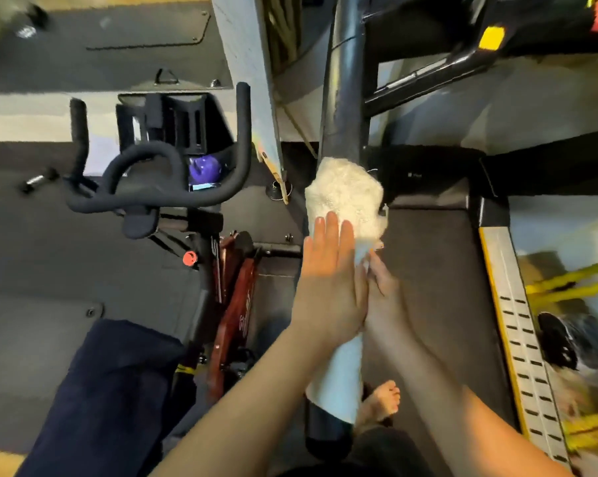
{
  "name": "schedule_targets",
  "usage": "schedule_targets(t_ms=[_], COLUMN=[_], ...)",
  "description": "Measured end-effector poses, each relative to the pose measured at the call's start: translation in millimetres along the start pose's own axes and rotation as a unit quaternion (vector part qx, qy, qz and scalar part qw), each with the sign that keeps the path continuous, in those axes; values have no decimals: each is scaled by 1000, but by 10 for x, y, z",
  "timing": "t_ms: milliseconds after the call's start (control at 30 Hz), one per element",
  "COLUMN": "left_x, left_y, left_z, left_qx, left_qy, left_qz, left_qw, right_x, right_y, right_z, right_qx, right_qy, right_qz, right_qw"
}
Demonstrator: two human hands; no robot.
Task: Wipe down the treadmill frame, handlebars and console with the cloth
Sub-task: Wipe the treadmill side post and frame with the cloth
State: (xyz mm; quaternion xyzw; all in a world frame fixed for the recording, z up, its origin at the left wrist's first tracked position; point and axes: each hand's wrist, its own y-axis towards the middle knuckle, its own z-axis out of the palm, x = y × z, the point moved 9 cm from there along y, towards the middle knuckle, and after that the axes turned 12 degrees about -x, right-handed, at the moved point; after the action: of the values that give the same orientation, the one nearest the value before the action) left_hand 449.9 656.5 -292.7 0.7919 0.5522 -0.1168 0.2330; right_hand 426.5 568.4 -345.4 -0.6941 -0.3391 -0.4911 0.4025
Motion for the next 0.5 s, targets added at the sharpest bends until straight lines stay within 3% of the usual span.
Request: schedule_targets(t_ms=[200, 333, 500], left_x=[-87, -16, -58], left_y=[243, 289, 268], left_z=[7, 36, 32], left_qx=[18, 10, 16], left_qy=[36, -2, 3], left_qz=[81, 99, 86], left_qw=[996, 995, 996], right_x=[-216, -184, -390], right_y=[78, 112, -124], right_z=[140, 135, 178], right_qx=[-8, -40, -23], right_qy=[88, 128, 176], right_qz=[75, 109, 140], right_qw=[993, 985, 974])
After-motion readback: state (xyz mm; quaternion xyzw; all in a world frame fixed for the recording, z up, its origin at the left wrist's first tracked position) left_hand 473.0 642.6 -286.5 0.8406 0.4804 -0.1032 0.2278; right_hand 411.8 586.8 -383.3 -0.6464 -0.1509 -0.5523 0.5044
